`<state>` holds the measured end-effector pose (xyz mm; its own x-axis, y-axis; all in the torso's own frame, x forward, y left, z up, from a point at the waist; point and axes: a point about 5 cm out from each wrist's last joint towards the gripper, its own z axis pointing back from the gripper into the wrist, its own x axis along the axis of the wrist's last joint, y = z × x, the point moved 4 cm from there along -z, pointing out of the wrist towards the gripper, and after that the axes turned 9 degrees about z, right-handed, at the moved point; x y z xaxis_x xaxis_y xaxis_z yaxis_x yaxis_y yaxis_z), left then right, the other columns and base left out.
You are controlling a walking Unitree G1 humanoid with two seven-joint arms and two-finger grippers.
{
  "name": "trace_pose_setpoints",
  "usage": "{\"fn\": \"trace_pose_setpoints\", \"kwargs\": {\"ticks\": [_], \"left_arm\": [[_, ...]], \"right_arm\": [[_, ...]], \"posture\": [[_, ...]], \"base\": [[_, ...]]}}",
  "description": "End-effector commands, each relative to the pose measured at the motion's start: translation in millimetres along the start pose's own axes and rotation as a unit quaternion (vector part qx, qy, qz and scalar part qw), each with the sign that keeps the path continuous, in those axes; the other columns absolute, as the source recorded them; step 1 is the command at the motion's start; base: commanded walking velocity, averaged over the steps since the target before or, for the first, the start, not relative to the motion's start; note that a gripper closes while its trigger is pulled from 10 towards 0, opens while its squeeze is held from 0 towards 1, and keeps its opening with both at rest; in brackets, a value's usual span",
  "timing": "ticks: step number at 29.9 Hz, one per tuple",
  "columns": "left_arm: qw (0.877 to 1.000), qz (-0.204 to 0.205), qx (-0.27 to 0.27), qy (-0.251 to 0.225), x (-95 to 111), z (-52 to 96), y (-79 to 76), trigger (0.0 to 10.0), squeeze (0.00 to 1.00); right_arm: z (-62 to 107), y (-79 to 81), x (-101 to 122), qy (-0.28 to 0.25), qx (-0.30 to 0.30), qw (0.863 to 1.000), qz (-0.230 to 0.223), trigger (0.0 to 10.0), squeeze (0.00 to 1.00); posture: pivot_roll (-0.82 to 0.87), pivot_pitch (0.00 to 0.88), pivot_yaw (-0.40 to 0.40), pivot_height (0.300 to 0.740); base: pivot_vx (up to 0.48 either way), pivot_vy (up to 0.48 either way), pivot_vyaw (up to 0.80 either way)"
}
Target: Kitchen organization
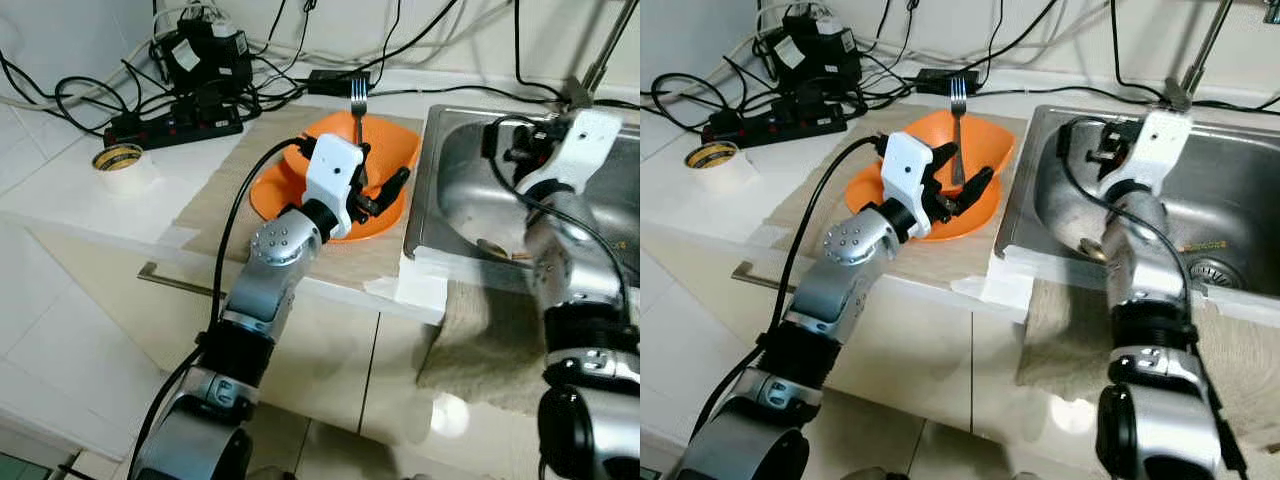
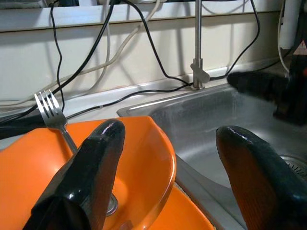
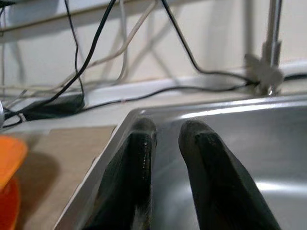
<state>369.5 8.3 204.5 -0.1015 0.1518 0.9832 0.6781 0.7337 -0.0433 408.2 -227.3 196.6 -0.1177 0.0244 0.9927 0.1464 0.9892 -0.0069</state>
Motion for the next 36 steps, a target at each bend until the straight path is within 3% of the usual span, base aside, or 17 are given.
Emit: {"fn": "trace_pose_setpoints", "kwargs": {"ticks": [1, 6, 12, 17, 19, 21, 26, 31, 32, 33, 36], "left_arm": [[1.0, -0.004, 0.002, -0.005, 5.9, -2.3, 3.1, 10.0, 0.0], [1.0, -0.005, 0.001, -0.004, 6.1, -2.6, 3.1, 10.0, 0.0], [1.0, 0.002, 0.021, 0.008, 2.1, -2.4, 11.8, 10.0, 0.0], [0.993, 0.035, 0.108, 0.032, -9.5, 9.8, 47.9, 10.0, 0.0], [0.987, 0.041, 0.154, 0.034, -10.7, 19.8, 68.4, 10.0, 0.0], [0.984, 0.035, 0.171, 0.026, -6.6, 25.0, 78.3, 10.0, 0.0], [0.984, 0.016, 0.177, 0.002, 6.9, 27.5, 84.4, 10.0, 0.0], [0.98, 0.013, 0.196, -0.002, 10.5, 36.6, 91.2, 10.0, 0.0], [0.979, 0.019, 0.204, -0.004, 10.6, 40.8, 93.1, 10.0, 0.0], [0.977, 0.025, 0.212, -0.005, 10.3, 45.4, 95.2, 10.0, 0.0], [0.973, 0.026, 0.23, -0.008, 11.3, 61.2, 100.3, 10.0, 0.0]], "right_arm": [[0.6, 3.4, 6.8, -0.011, -0.003, 1.0, -0.018, 10.0, 1.0], [2.6, 6.6, 6.3, -0.009, -0.008, 0.999, -0.039, 10.0, 1.0], [5.9, 13.0, 7.9, -0.011, -0.005, 0.999, -0.033, 10.0, 1.0], [12.6, 26.7, 6.5, -0.017, 0.016, 1.0, -0.013, 10.0, 1.0], [16.4, 27.7, 4.3, -0.02, 0.017, 1.0, 0.007, 10.0, 1.0], [19.7, 26.4, 1.9, -0.023, 0.016, 0.999, 0.028, 10.0, 1.0], [26.4, 25.0, -0.3, -0.034, 0.007, 0.997, 0.064, 10.0, 1.0], [37.8, 25.7, -8.4, -0.037, 0.0, 0.991, 0.126, 10.0, 1.0], [41.5, 23.9, -10.1, -0.037, -0.008, 0.991, 0.13, 10.0, 0.66], [45.3, 22.3, -11.7, -0.036, -0.014, 0.991, 0.127, 10.0, 0.0], [57.8, 19.2, -16.0, -0.034, -0.025, 0.992, 0.12, 10.0, 0.0]], "posture": [[-0.09, 0.0, 0.08, 0.74], [-0.09, 0.0, 0.083, 0.74], [-0.09, 0.0, 0.085, 0.74], [-0.09, 0.0, 0.085, 0.74], [-0.09, 0.0, 0.086, 0.74], [-0.09, 0.0, 0.086, 0.74], [-0.09, 0.0, 0.085, 0.74], [-0.09, 0.0, 0.082, 0.74], [-0.09, 0.0, 0.082, 0.74], [-0.09, 0.0, 0.081, 0.74], [-0.09, 0.0, 0.085, 0.74]], "base": [[0.0, 0.0, 0.0], [0.0, 0.0, 0.0], [0.0, 0.0, 0.0], [0.0, 0.0, 0.0], [0.0, 0.0, 0.0], [0.0, 0.0, 0.0], [0.0, 0.0, 0.0], [0.0, 0.0, 0.0], [0.0, 0.0, 0.0], [0.0, 0.0, 0.0], [0.0, 0.0, 0.0]]}}
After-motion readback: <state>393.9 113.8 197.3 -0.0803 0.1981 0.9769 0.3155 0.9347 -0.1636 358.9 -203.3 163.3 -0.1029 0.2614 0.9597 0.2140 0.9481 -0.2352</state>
